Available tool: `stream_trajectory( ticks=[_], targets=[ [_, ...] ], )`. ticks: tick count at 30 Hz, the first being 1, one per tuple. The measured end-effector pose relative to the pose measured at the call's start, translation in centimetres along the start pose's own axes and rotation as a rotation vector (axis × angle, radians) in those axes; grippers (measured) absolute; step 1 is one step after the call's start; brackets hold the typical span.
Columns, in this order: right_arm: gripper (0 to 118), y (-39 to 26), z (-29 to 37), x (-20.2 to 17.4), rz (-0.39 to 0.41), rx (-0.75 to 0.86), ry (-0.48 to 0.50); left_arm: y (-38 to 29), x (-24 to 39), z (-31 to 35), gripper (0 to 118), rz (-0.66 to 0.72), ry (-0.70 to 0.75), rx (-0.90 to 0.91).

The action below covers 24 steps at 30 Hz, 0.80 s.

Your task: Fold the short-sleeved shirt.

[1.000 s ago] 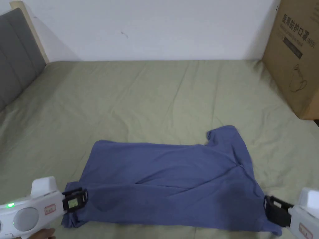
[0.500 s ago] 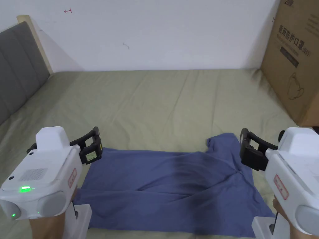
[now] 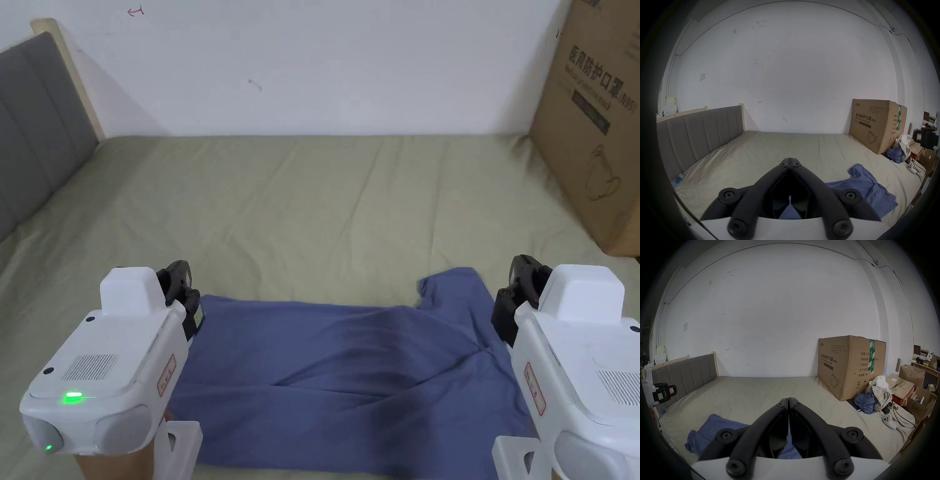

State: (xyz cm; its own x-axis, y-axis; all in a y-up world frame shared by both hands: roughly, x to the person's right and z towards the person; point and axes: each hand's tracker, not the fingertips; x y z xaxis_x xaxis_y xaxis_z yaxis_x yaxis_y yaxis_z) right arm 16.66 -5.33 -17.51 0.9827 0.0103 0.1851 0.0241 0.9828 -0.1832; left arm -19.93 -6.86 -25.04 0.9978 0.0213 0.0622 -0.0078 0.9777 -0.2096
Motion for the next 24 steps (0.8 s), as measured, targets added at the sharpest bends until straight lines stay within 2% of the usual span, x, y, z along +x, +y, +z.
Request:
stream_trajectory(
  ticks=[5, 15, 18, 20, 21, 22, 23, 24],
  targets=[
    [0, -0.3, -2.2, 0.2, -0.008, -0.029, -0.001, -0.5, -1.3, -5.3, 0, 0.027, -0.018, -0.131],
    [0, -1.8, -8.0, 0.7, 0.010, -0.111, -0.028, -5.3, -5.9, -22.1, 0, 0.124, -0.041, -0.497],
    [0, -2.6, -9.6, 0.9, 0.021, -0.140, -0.039, -7.1, -6.5, -26.0, 0, 0.071, -0.012, -0.570],
    [0, -3.1, -10.6, 1.0, 0.028, -0.157, -0.047, -8.2, -7.2, -28.2, 1, 0.093, -0.003, -0.608],
    [0, -3.3, -11.2, 1.1, 0.031, -0.168, -0.052, -8.8, -7.4, -29.3, 7, 0.107, -0.004, -0.651],
    [0, -3.5, -11.5, 1.1, 0.034, -0.174, -0.054, -9.1, -7.6, -30.1, 19, 0.113, 0.003, -0.671],
    [0, -3.8, -11.9, 1.2, 0.036, -0.181, -0.058, -9.6, -7.7, -31.1, 36, 0.109, 0.015, -0.701],
    [0, -4.0, -12.3, 1.2, 0.037, -0.188, -0.061, -10.2, -7.7, -31.9, 59, 0.102, 0.027, -0.735]
  ],
)
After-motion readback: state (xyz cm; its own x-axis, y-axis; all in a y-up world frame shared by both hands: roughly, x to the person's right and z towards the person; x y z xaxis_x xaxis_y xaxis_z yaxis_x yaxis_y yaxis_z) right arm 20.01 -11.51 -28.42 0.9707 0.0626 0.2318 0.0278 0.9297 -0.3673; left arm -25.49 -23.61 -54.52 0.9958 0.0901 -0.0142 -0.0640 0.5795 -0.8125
